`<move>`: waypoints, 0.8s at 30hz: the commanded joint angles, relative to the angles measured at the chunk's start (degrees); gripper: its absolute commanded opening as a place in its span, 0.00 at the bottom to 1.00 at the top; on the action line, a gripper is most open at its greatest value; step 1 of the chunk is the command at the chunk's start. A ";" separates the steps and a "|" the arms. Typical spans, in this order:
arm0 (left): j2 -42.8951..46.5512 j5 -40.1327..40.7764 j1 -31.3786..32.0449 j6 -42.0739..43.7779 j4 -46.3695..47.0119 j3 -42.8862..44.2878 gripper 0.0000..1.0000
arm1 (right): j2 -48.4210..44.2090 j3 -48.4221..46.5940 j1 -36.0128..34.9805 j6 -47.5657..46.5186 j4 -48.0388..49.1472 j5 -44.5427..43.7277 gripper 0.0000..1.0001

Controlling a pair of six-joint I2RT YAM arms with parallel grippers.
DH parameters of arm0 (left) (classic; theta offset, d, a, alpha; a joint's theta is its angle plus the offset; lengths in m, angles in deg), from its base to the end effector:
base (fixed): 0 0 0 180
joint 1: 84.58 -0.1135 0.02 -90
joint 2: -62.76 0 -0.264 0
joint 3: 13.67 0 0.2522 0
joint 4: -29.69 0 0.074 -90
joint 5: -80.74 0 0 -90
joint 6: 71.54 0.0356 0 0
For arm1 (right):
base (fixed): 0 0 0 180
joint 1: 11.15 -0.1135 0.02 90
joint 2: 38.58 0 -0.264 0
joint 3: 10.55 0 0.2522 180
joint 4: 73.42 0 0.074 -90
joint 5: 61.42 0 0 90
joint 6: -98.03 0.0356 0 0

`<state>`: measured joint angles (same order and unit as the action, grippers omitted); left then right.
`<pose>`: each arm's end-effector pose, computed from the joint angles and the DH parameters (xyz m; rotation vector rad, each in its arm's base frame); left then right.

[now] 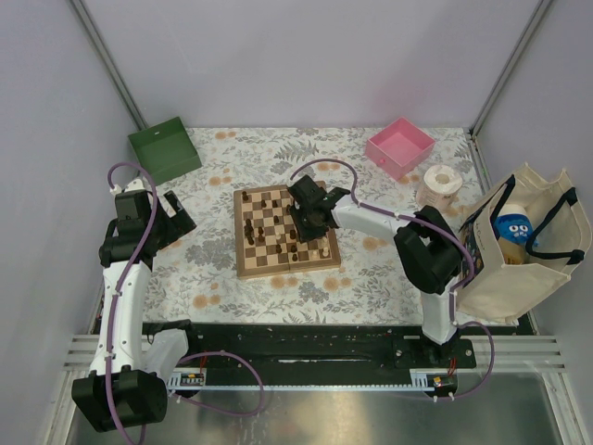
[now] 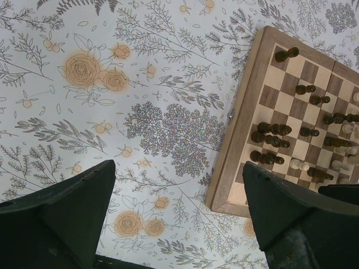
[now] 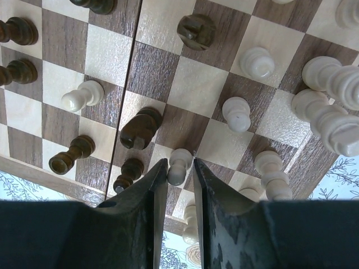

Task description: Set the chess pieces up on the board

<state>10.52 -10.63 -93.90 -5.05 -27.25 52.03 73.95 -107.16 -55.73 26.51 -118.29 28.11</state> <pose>0.1809 0.0288 0.3055 -0.6481 2.2425 -0.1516 0.2973 0.2926 0.1925 -0.6025 2.6120 0.3559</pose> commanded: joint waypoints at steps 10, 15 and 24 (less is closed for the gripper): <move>0.22 -0.74 -0.35 0.66 2.13 -0.18 0.99 | -1.96 -1.26 -0.16 -0.82 0.27 -5.76 0.22; 0.22 -0.92 -0.35 0.66 2.22 -0.18 0.99 | -2.14 -0.65 0.37 -0.73 0.09 -7.35 0.22; 0.39 -0.83 -0.26 0.66 2.13 -0.26 0.99 | -1.96 -0.65 2.12 -0.55 0.62 -6.56 0.22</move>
<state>10.52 -10.63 -93.90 -5.05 -27.25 51.99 74.10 -107.22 -54.99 26.29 -118.25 23.19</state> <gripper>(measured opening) 0.988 0.233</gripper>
